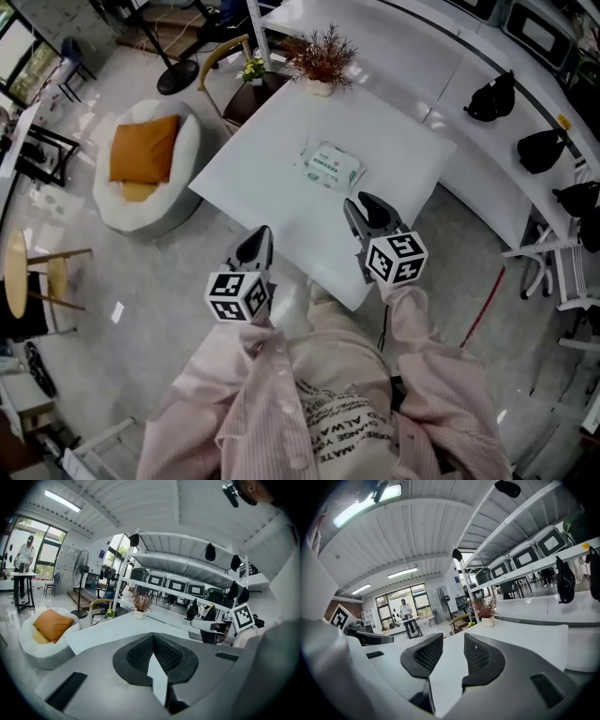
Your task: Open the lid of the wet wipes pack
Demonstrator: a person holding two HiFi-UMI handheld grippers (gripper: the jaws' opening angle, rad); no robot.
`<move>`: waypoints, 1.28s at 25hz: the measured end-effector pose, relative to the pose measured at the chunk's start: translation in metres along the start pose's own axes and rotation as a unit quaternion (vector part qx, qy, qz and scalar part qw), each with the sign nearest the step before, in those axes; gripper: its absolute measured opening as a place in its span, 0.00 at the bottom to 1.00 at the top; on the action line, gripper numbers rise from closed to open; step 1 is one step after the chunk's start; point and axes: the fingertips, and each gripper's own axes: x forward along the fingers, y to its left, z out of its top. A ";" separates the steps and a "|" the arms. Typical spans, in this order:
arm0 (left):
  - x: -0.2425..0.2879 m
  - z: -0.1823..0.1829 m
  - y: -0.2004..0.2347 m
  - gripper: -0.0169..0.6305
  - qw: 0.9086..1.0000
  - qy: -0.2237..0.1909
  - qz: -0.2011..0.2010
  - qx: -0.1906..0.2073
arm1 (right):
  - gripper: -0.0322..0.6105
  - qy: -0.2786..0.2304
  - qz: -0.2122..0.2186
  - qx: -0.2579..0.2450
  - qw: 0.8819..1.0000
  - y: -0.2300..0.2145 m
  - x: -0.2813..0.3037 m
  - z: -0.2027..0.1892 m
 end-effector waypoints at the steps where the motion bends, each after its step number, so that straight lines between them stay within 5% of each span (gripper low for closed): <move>1: 0.005 0.001 0.002 0.02 1.000 0.003 0.001 -0.002 | 0.26 0.002 0.001 0.001 1.000 -0.003 0.005 0.001; 9: 0.040 -0.002 0.017 0.02 1.000 0.012 0.008 -0.028 | 0.26 0.030 0.012 0.003 0.999 -0.027 0.043 -0.004; 22: 0.127 -0.019 0.050 0.02 0.997 0.048 -0.012 -0.051 | 0.24 0.091 0.007 -0.084 0.992 -0.073 0.129 -0.039; 32: 0.190 -0.055 0.065 0.02 0.992 0.086 -0.054 -0.070 | 0.24 0.164 0.042 -0.211 0.963 -0.072 0.180 -0.087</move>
